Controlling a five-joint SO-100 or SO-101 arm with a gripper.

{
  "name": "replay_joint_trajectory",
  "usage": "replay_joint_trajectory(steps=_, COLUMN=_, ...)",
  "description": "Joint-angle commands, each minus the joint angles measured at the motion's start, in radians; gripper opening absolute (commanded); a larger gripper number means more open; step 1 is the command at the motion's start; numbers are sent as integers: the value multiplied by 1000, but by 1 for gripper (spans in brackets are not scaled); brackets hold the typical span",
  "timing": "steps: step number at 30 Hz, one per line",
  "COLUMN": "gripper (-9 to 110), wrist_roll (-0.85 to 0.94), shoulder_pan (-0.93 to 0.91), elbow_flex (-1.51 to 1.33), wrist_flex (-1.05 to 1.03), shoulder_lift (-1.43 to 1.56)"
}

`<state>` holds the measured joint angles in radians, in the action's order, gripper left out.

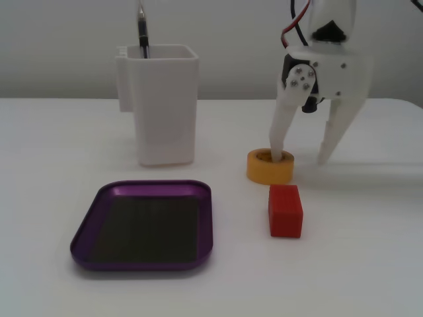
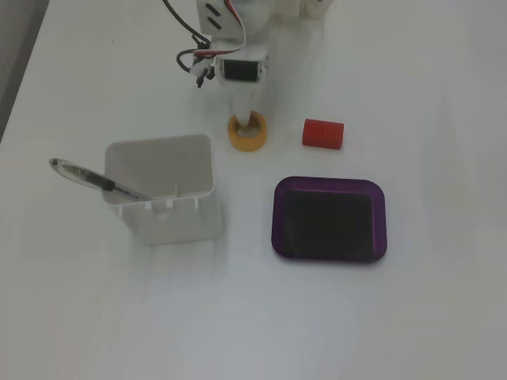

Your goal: Grab up the yellow tape and put it in the box.

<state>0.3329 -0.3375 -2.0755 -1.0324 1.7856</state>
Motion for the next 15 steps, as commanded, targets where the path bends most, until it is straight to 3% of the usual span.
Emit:
replay_joint_trajectory(steps=1, gripper=17, wrist_roll=5, shoulder_pan=5, elbow_flex=3, wrist_flex=11, shoulder_lift=5)
replay_joint_trajectory(steps=8, gripper=16, wrist_roll=5, shoulder_pan=6, elbow_flex=15, wrist_flex=9, shoulder_lift=-135)
replay_joint_trajectory(steps=15, gripper=-1, wrist_roll=-35, shoulder_pan=8, elbow_flex=55, wrist_flex=-6, shoulder_lift=-204)
